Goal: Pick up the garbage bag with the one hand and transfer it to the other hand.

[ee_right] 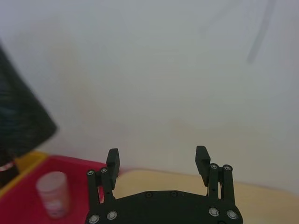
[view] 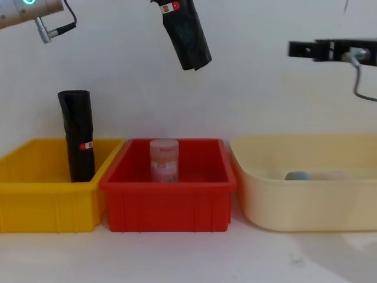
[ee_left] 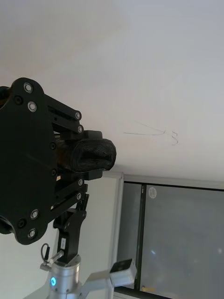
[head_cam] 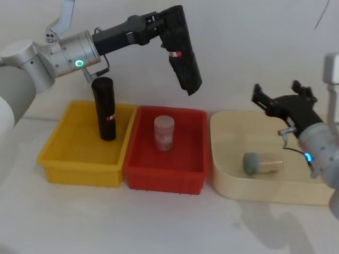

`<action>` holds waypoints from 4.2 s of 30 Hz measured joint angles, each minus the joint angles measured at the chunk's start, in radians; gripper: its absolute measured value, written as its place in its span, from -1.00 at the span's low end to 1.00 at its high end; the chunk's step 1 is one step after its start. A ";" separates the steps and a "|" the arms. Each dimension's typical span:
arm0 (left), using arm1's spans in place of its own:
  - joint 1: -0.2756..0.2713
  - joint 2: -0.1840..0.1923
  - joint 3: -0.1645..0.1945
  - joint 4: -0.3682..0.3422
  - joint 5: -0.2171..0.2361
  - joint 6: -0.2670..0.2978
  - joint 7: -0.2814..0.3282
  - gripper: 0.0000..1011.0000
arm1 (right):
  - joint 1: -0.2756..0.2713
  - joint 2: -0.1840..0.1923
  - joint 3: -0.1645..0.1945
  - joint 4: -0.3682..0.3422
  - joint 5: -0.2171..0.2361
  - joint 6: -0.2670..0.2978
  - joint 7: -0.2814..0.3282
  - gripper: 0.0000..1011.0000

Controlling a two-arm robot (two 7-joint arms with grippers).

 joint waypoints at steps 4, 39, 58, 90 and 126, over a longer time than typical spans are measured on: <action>-0.001 -0.001 0.001 0.003 0.000 -0.001 -0.002 -0.35 | 0.012 -0.011 -0.041 -0.002 -0.020 -0.023 0.016 0.98; -0.006 -0.004 0.003 0.012 -0.002 -0.002 -0.006 -0.35 | 0.114 -0.080 -0.251 0.042 -0.196 -0.057 0.063 0.98; -0.006 -0.004 0.003 0.012 -0.002 -0.002 -0.006 -0.35 | 0.204 -0.155 -0.277 0.172 -0.262 -0.017 0.018 0.98; -0.006 -0.004 0.003 0.012 -0.002 -0.002 -0.006 -0.35 | 0.355 -0.283 -0.232 0.473 -0.321 -0.015 -0.121 0.62; -0.006 -0.004 0.003 0.012 -0.002 -0.002 -0.006 0.08 | 0.377 -0.303 -0.218 0.519 -0.324 -0.018 -0.144 0.04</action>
